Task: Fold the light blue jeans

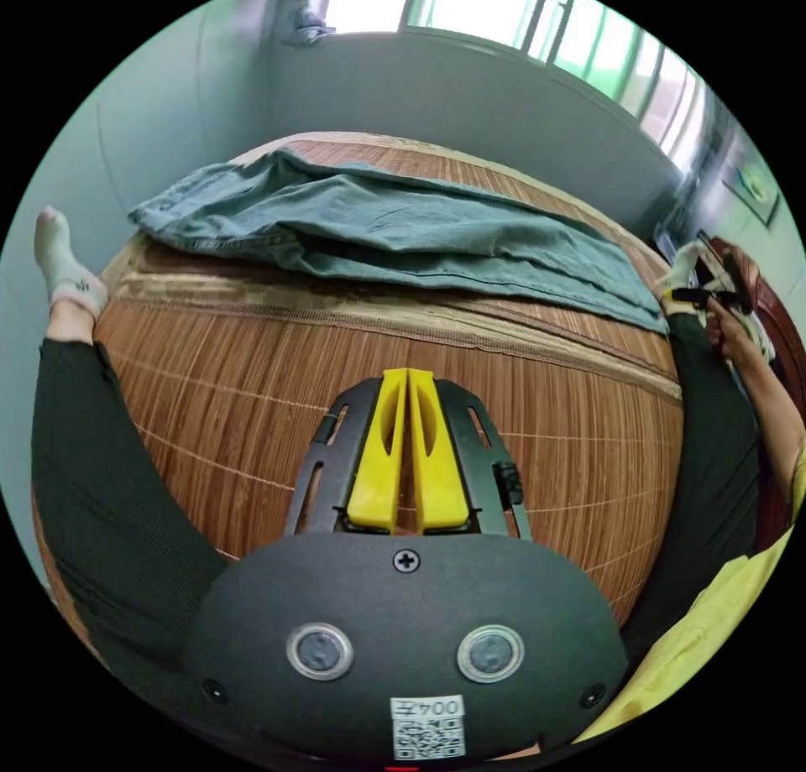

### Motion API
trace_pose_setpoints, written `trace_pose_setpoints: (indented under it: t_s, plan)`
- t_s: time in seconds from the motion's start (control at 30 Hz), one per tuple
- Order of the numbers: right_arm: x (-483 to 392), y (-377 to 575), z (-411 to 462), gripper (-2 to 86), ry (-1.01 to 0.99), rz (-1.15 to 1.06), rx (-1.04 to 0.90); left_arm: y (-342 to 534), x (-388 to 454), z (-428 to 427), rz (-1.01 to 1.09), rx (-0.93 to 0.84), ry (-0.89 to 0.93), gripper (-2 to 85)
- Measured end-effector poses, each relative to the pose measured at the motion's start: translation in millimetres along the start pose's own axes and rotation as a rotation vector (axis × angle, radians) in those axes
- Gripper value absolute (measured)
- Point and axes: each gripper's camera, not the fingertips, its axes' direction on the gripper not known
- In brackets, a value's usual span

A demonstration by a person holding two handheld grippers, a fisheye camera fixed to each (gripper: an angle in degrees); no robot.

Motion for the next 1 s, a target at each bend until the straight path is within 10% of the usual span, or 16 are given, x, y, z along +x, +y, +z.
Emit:
trace_pose_setpoints:
  t_s: [0.37, 1.0]
  plan:
    - [-133.4, 9.5, 71.4, 12.2, 0.524, -0.466, -0.128, -75.9, 65.1, 7.0, 0.222, 0.020, -0.071, 6.8]
    - [-181.9, 20.8, 96.6, 1.6, 0.574, -0.476, -0.114, -117.4, 213.2, 99.7, 0.814, -0.110, -0.513, 7.7]
